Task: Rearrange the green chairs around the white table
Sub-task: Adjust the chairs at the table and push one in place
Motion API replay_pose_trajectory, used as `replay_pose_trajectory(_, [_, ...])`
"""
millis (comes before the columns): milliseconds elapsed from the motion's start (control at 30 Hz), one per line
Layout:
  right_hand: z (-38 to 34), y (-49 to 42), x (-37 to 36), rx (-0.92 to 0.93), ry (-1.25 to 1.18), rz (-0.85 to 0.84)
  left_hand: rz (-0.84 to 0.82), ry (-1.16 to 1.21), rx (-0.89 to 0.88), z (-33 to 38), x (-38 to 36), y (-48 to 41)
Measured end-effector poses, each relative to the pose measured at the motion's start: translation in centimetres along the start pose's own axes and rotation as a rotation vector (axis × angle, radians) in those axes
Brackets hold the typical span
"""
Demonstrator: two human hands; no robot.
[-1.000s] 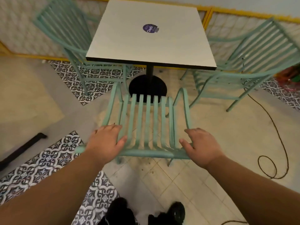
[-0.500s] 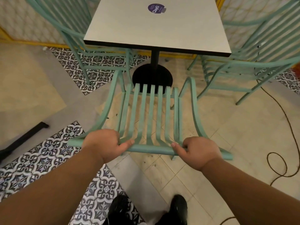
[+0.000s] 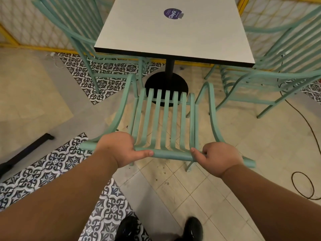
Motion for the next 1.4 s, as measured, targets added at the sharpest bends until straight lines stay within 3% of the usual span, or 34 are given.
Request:
replay_pose_trajectory(867, [3.1, -14.9, 3.8, 0.043, -0.020, 0.071, 0.052, -0.027, -0.027, -1.8, 5.7, -14.5])
replay_pose_trajectory(1400, [3.7, -17.8, 4.7, 0.036, -0.014, 0.088, 0.062, -0.048, -0.032, -2.2, 6.4, -16.8])
Point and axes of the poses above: each hand's wrist, its own y-axis away from the middle knuckle, its own x-axis out of the back of the hand, z = x × y, the point moved 4 cm from there along -y, towards the middle knuckle, and after that the axes turned 3 degrees about y, right-handed, at the moved point
